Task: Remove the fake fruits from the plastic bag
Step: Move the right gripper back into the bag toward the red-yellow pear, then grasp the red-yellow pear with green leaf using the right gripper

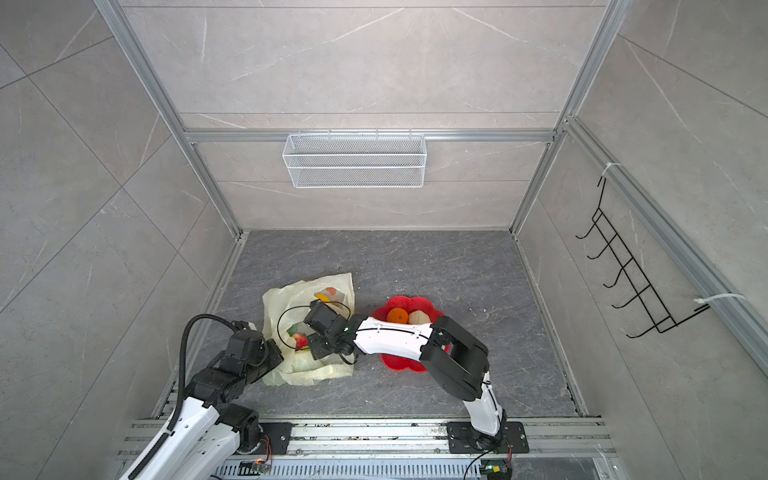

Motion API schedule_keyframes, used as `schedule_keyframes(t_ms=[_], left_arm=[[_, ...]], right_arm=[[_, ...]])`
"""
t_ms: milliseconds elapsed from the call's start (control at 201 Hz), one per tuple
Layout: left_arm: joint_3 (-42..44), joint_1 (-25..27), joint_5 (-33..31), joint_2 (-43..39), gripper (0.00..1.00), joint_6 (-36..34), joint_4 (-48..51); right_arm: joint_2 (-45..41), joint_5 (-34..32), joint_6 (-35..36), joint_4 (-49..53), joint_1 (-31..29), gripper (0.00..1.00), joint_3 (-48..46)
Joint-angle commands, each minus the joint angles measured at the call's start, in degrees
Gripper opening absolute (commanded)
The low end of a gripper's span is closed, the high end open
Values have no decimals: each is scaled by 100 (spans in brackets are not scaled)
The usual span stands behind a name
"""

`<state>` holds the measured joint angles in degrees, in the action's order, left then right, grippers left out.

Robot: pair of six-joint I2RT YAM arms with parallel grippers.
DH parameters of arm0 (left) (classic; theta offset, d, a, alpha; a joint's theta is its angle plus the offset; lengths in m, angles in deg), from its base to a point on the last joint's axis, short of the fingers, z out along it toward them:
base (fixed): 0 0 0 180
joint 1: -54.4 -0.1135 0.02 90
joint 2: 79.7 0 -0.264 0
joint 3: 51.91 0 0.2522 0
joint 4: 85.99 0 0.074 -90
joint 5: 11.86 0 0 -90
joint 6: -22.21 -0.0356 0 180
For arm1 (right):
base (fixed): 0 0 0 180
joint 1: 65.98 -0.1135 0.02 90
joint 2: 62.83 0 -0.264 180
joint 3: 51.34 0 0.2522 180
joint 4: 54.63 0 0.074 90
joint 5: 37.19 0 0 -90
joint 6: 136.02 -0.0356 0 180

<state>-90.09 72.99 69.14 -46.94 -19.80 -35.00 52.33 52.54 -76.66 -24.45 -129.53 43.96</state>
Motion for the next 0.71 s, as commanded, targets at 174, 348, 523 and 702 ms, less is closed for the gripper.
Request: schedule_keyframes(t_ms=[174,348,523,702], left_arm=[[-384,-22,-1081,-376,0,527,985],[-238,-30,-1603,-235,3,1154,1205],[-318,-31,-1745,251,3,1270,1233],[-365,-39,-2031,320,3,1571,1471]], right_arm=[[101,-494,189,-81,-569,61,-109],[165,-852,226,-77,-771,61,-182],[-43,-1107,20,-187,-813,61,-440],[-537,-1255,22,-433,-673,61,-662]])
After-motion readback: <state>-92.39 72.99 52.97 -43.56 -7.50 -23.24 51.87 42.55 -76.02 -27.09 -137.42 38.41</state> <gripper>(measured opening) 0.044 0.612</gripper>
